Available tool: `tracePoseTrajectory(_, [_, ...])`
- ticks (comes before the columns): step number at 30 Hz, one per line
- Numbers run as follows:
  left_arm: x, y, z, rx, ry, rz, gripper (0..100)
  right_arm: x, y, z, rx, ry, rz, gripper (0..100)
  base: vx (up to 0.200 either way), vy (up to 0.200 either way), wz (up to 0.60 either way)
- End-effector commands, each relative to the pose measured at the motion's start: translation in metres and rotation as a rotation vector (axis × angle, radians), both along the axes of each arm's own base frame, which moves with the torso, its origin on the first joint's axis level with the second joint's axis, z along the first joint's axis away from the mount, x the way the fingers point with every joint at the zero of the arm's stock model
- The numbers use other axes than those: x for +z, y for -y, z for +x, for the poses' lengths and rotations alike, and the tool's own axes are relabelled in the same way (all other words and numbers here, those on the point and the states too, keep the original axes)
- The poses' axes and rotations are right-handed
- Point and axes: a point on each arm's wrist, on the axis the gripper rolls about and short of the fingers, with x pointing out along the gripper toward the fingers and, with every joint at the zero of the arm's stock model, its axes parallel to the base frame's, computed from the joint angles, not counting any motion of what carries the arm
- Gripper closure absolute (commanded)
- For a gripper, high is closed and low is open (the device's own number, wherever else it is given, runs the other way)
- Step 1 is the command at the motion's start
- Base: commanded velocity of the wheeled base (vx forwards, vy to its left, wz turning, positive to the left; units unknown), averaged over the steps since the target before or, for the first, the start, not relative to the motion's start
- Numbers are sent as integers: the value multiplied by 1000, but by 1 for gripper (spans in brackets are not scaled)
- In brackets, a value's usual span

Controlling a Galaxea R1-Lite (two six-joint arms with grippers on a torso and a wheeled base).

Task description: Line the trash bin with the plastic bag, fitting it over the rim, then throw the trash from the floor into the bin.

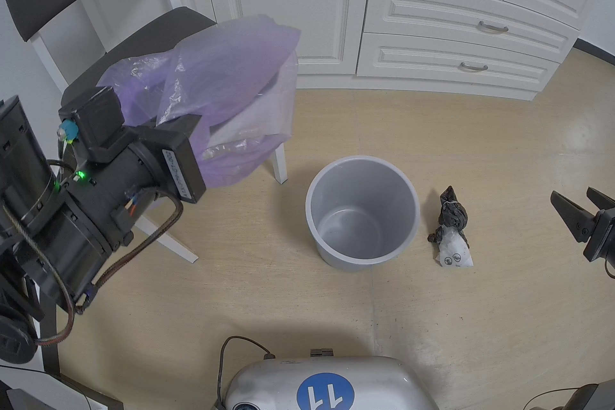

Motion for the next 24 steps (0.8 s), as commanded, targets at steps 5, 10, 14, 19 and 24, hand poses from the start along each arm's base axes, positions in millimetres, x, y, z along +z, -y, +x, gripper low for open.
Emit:
tracePoseTrajectory(5, [-5, 7, -23, -137, 12, -69, 100, 0, 1, -1, -7, 3, -13, 0, 0, 0, 0])
tracePoseTrajectory(10, [-6, 2, -34, -169, 17, -103, 100, 0, 1, -1, -7, 5, -20, 0, 0, 0, 0])
tracePoseTrajectory(14, [-3, 3, -39, -230, 26, -117, 100, -2, 1, 0, -6, -1, -29, 0, 0, 0, 0])
tracePoseTrajectory(19, [-3, 5, -46, -273, 28, -123, 100, -4, 1, -2, -5, -1, -51, 0, 0, 0, 0])
tracePoseTrajectory(24, [-2, 7, -54, -309, 30, -131, 100, -2, 2, -4, -5, 13, -51, 0, 0, 0, 0])
